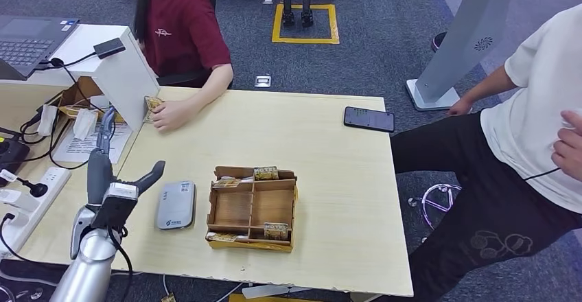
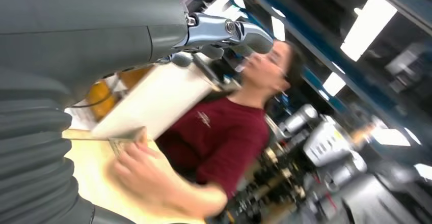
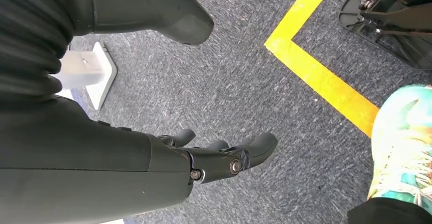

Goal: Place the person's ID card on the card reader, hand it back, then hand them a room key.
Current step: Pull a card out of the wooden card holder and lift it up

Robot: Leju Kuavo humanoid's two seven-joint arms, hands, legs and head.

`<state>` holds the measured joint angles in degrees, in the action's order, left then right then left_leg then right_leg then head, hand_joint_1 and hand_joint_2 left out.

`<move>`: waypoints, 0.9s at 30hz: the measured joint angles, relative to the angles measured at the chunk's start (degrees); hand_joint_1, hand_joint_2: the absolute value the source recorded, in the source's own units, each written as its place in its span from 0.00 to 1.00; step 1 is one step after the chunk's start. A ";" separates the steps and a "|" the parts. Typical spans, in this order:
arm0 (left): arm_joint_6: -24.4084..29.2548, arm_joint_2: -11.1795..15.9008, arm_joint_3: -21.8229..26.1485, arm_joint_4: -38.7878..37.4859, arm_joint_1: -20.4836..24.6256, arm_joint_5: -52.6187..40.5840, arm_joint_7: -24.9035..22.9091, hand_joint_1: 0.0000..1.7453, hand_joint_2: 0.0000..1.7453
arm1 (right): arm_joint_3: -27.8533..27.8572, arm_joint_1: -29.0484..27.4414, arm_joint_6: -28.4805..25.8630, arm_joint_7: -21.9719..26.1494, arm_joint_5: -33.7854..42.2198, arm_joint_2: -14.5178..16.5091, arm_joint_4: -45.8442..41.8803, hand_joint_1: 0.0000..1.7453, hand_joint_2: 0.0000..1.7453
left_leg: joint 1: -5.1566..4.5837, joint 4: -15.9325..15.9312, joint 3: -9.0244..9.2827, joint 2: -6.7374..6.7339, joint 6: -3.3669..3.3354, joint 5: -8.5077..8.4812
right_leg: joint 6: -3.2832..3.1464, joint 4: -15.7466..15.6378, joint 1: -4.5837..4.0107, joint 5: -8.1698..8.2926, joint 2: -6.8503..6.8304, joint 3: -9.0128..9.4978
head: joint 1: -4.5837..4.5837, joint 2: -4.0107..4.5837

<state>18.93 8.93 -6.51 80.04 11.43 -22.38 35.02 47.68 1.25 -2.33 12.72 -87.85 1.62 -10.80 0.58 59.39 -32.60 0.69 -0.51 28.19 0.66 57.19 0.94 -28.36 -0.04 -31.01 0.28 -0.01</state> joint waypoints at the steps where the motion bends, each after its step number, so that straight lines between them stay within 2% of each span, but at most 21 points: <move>1: -0.30 0.44 -0.82 1.57 -1.04 -0.39 0.16 0.00 1.00 | 0.04 -0.02 0.02 0.00 0.08 0.00 0.00 0.00 1.00 | 0.00 0.00 -0.01 0.00 0.00 0.00 | 0.00 0.00 0.00 0.00 0.00 -0.01 | -0.01 0.00; 10: -6.87 4.46 -7.86 11.13 -8.28 -2.35 4.05 0.00 1.00 | 0.43 -0.07 0.50 -0.02 0.44 -0.07 0.00 0.00 1.00 | 0.01 -0.01 -0.01 0.00 0.01 -0.01 | 0.00 0.00 0.00 0.00 0.00 -0.01 | 0.00 -0.01; 18: -7.13 6.46 -10.67 13.57 -10.24 -3.87 3.99 0.00 1.00 | 0.60 -0.06 0.80 -0.02 0.48 -0.18 0.00 0.00 1.00 | 0.01 -0.01 -0.02 0.01 0.01 -0.01 | 0.00 0.00 -0.01 0.00 -0.02 -0.01 | -0.01 0.01; 21: -4.15 7.49 -12.19 13.43 -10.22 -10.81 3.39 0.00 1.00 | 0.59 -0.02 0.75 -0.01 0.34 -0.24 0.00 0.00 1.00 | 0.01 -0.01 -0.01 0.01 0.01 -0.01 | 0.00 0.00 -0.01 0.00 -0.02 -0.01 | 0.00 0.01; 27: 8.27 9.47 -17.49 9.98 -8.66 -27.00 1.53 0.00 1.00 | 0.30 0.39 0.72 0.51 -0.05 -0.48 0.00 0.00 1.00 | 0.00 0.00 -0.01 0.01 0.01 -0.02 | 0.00 0.00 0.00 0.01 -0.02 -0.01 | -0.01 0.01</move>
<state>27.20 18.41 -23.99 90.01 2.77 -49.39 36.55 47.98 1.65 -1.62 13.23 -87.90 1.14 -10.80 0.58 59.39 -32.61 0.70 -0.50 28.17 0.65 57.19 0.93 -28.36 -0.06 -31.02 0.27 0.00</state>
